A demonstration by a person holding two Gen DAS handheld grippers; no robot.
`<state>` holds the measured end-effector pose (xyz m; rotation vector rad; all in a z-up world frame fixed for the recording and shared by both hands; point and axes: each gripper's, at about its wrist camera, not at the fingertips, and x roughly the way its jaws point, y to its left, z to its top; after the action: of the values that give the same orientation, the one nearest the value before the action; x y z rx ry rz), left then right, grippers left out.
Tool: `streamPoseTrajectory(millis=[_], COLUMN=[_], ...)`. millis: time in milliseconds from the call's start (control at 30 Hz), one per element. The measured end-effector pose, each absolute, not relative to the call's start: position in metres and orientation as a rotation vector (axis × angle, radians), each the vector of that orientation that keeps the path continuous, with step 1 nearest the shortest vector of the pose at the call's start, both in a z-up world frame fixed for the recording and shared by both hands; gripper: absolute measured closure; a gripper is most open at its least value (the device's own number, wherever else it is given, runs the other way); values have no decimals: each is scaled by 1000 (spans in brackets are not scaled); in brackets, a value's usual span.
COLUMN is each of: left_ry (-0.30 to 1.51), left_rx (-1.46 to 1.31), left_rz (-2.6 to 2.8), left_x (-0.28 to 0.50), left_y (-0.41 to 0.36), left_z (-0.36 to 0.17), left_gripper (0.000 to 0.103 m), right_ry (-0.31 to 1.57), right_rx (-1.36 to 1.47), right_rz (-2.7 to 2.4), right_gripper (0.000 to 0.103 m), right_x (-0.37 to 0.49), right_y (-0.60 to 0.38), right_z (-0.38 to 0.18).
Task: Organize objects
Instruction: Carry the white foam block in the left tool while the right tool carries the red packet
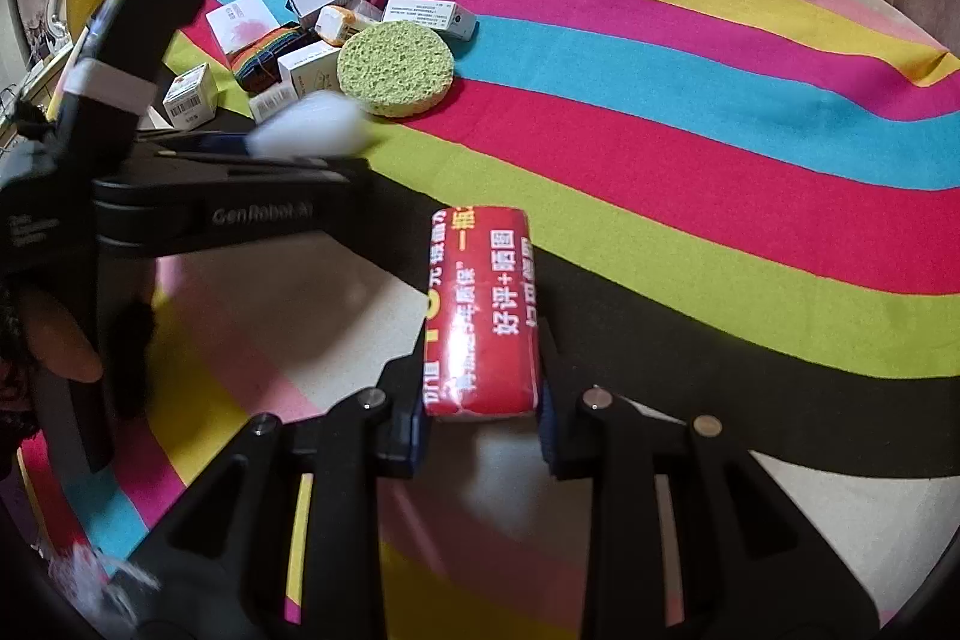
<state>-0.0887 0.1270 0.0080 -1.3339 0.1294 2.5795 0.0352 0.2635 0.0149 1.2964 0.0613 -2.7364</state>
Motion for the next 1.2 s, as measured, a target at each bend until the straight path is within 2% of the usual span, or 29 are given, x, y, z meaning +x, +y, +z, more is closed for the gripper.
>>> streamPoseTrajectory(millis=[167,300,367,433,500,567,700,767,800,867,1200], left_ry=[129,128,104,97,107,125,134,130,116,84,94], left_rx=[-1253,-1247,-1252,-1263,-1266,-1272,-1276,-1277,-1278,-1277,-1278], left_rz=[2591,2630,2628,2644,2638,2640,2646,2670,2686,2684,2686], left_x=[-17,4,-5,-9,-8,-8,-11,-11,-10,-10,-11], left_y=[93,68,65,65,68,69,68,66,63,59,59], left_z=[6,10,11,10,9,8,6,7,8,8,7], left_gripper=[58,56,52,45,38,38,40,48,57,57,57], right_ry=[24,12,13,20,22,14,70,63,65,53,61], right_rx=[1291,1290,1293,1292,1285,1277,1301,1306,1307,1308,1311], right_rz=[-2728,-2731,-2737,-2736,-2727,-2706,-2753,-2763,-2768,-2784,-2787], right_gripper=[70,70,69,68,65,56,55,56,57,71,71], right_x=[35,34,34,33,31,30,28,28,28,29,28], right_y=[263,260,258,257,257,257,252,252,252,254,254], right_z=[15,14,15,14,14,14,14,14,14,14,14])
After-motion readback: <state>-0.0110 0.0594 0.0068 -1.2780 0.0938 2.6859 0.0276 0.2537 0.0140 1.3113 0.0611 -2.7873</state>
